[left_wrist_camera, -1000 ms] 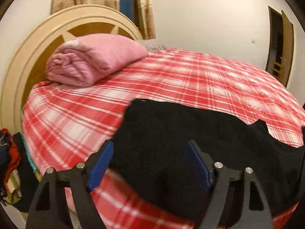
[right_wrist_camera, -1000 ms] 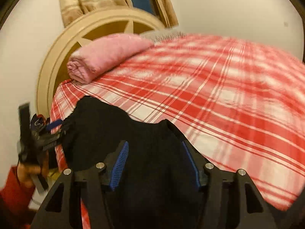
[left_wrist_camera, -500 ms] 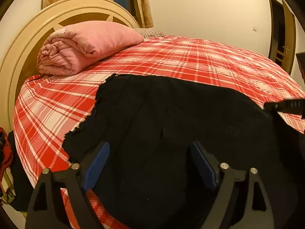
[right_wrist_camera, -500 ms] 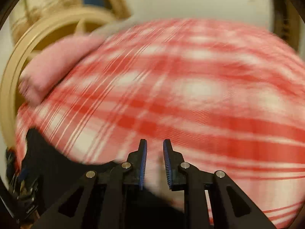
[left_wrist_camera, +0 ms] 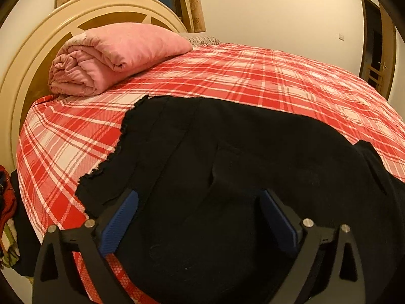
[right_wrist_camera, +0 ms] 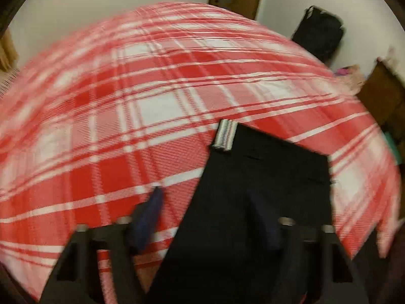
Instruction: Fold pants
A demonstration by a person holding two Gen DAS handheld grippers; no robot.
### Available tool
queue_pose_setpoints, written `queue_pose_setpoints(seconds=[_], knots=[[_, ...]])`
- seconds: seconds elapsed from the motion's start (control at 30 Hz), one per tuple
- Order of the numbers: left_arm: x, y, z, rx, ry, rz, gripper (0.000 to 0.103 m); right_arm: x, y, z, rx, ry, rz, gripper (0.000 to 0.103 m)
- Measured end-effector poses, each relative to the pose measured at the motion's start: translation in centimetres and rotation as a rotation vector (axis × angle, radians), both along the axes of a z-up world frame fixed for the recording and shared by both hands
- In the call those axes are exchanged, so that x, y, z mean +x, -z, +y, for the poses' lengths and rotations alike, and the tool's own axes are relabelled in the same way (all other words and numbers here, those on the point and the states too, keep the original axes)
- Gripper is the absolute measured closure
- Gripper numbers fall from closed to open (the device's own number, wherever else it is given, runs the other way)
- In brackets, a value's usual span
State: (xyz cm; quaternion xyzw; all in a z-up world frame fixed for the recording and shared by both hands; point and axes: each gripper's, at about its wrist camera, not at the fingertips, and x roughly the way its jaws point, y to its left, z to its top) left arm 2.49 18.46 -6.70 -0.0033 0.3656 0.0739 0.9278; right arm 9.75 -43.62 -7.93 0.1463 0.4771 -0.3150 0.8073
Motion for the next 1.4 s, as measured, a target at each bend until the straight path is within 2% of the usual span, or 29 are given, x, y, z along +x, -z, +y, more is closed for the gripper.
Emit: queue_pose_setpoints(seconds=[0.03, 0.07, 0.13, 0.23, 0.33, 0.4, 0.5, 0.57, 0.63, 0.7, 0.83, 0.97, 1.03, 1.07, 1.13, 1.17, 1.2, 1.27, 1.33, 1.4], knots=[[0.1, 0.0, 0.0, -0.001, 0.001, 0.005, 0.003, -0.1, -0.3, 0.0, -0.001, -0.011, -0.002, 0.088], [0.1, 0.0, 0.1, -0.003, 0.001, 0.009, 0.003, -0.3, -0.6, 0.0, 0.011, -0.024, -0.005, 0.098], [0.2, -0.1, 0.1, 0.001, 0.001, 0.014, 0.003, -1.1, -1.1, -0.6, 0.062, -0.027, -0.041, 0.098], [0.2, -0.1, 0.1, 0.000, -0.001, 0.022, 0.003, -5.0, -3.2, -1.7, 0.114, -0.019, -0.170, 0.098], [0.2, -0.1, 0.1, -0.001, -0.002, 0.029, 0.003, -12.0, -6.4, -2.9, 0.153, 0.013, -0.355, 0.098], [0.2, -0.1, 0.2, -0.003, -0.004, 0.032, 0.003, -16.2, -7.5, -3.4, 0.168, 0.049, -0.440, 0.098], [0.2, -0.1, 0.2, -0.007, -0.008, 0.035, 0.003, -23.3, -8.0, -4.0, 0.185, 0.116, -0.549, 0.098], [0.3, -0.1, 0.2, -0.007, -0.008, 0.036, 0.003, -27.0, -7.3, -4.5, 0.209, 0.164, -0.600, 0.098], [0.3, -0.1, 0.2, -0.008, -0.008, 0.036, 0.003, -30.3, -5.6, -4.3, 0.226, 0.214, -0.603, 0.098], [0.3, -0.1, 0.2, -0.007, -0.009, 0.035, 0.002, -31.8, -4.0, -4.5, 0.240, 0.243, -0.568, 0.098], [0.5, -0.1, 0.2, -0.013, -0.010, 0.035, 0.001, -33.1, -0.3, -5.2, 0.338, 0.303, -0.522, 0.096], [0.6, -0.1, 0.0, -0.006, 0.000, 0.037, 0.000, -33.9, 0.1, -5.8, 0.369, 0.317, -0.456, 0.096], [0.5, -0.3, 0.1, 0.001, 0.016, 0.047, 0.001, -35.2, -1.6, -6.1, 0.277, 0.365, -0.385, 0.096], [0.4, -0.6, 0.1, 0.009, 0.022, 0.055, 0.001, -35.7, -3.3, -6.2, 0.158, 0.384, -0.344, 0.094], [-0.1, -1.2, 0.1, 0.028, 0.020, 0.047, 0.001, -35.4, -5.7, -6.6, -0.012, 0.361, -0.301, 0.066], [-0.4, -1.8, 0.0, 0.044, 0.020, 0.027, 0.001, -34.8, -6.3, -6.9, -0.046, 0.328, -0.299, 0.024], [-0.7, -2.2, -0.3, 0.055, 0.024, 0.010, 0.001, -34.1, -6.4, -7.5, -0.041, 0.285, -0.307, 0.007], [-1.1, -3.3, -1.3, 0.063, 0.047, -0.021, 0.001, -32.5, -5.7, -8.7, 0.012, 0.226, -0.328, 0.007], [-1.1, -4.3, -3.2, 0.032, 0.103, -0.034, 0.001, -30.6, -4.1, -10.0, 0.083, 0.212, -0.319, 0.007], [-1.2, -4.9, -5.8, 0.004, 0.173, -0.040, 0.001, -29.4, -3.0, -10.4, 0.099, 0.205, -0.311, 0.007]])
